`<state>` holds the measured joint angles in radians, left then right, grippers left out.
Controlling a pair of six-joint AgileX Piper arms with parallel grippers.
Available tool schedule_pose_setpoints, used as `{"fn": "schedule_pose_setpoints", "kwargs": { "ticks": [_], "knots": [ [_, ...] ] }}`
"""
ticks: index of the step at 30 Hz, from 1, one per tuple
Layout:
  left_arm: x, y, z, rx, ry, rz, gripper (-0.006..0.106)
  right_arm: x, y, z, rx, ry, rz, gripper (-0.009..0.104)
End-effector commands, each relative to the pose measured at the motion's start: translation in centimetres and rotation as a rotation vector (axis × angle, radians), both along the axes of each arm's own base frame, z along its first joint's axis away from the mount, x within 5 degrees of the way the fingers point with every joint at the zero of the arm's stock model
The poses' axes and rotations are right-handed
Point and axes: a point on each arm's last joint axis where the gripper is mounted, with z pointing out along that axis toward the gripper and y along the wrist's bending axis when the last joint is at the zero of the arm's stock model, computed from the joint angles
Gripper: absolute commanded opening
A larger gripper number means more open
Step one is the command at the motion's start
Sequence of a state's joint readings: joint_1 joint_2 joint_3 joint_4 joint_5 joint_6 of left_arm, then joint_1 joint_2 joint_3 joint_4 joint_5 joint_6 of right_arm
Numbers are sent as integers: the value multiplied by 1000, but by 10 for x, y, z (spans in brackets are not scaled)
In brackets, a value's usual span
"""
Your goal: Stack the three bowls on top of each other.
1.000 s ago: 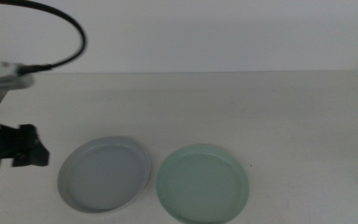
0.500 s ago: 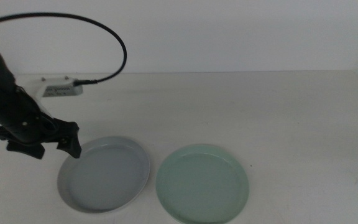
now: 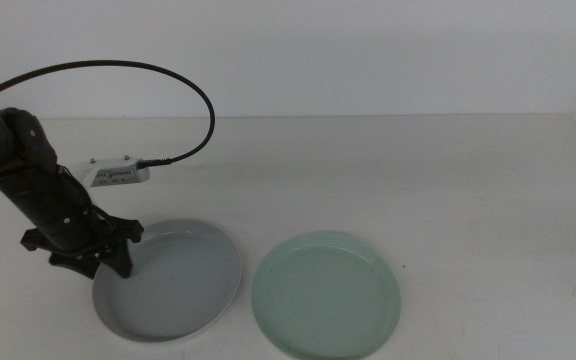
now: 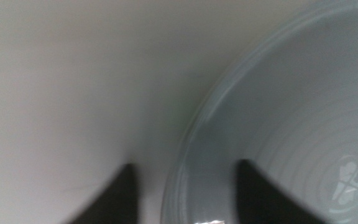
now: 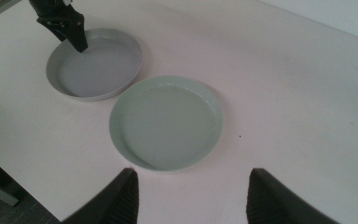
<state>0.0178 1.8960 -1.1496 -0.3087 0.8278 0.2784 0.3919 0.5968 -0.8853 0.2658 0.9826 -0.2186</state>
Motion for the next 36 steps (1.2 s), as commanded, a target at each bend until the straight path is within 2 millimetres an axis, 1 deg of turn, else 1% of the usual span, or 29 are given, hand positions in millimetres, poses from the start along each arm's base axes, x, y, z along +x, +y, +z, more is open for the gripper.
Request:
{"fn": "schedule_pose_setpoints", "kwargs": {
  "ticks": [1,2,3,6,7,9,11,13,16,17,18,20,23,26,28,30,32,36],
  "knots": [
    [3,0,13,-10,-43,14,22,2,0,10,29,-70,-6,45],
    [3,1,13,-3,-42,18,7,2,0,10,29,-70,-6,45],
    [3,1,13,4,-42,18,0,2,0,10,29,-70,-6,45],
    [1,5,24,36,-61,43,0,2,0,10,29,-70,-6,45],
    [-1,6,32,40,-82,50,0,2,0,10,29,-70,-6,45],
    [-6,6,54,39,-137,58,0,2,0,10,29,-70,-6,45],
    [-13,4,81,27,-197,67,0,2,0,10,29,-70,-6,45],
    [-18,-1,103,2,-238,70,0,2,0,10,29,-70,-6,45],
    [-20,-17,133,-48,-269,47,0,2,0,10,29,-70,-6,45],
    [-20,-28,141,-66,-270,21,0,2,0,10,29,-70,-6,45],
    [-20,-35,146,-75,-271,5,0,2,0,10,29,-70,-6,45],
    [-19,-63,155,-96,-285,-55,0,2,0,10,29,-70,-6,45],
    [-21,-99,156,-121,-280,-125,0,2,0,10,29,-70,-6,45],
    [-22,-131,146,-135,-270,-188,0,2,0,10,29,-70,-6,45],
    [-23,-149,136,-139,-249,-218,0,2,0,10,29,-70,-6,45],
    [-23,-163,125,-139,-226,-239,0,2,0,10,29,-70,-6,45],
    [-24,-173,115,-136,-207,-262,0,2,0,10,29,-70,-6,45],
    [-21,-186,98,-131,-188,-281,0,2,0,10,29,-70,-6,45]
  ]
}}
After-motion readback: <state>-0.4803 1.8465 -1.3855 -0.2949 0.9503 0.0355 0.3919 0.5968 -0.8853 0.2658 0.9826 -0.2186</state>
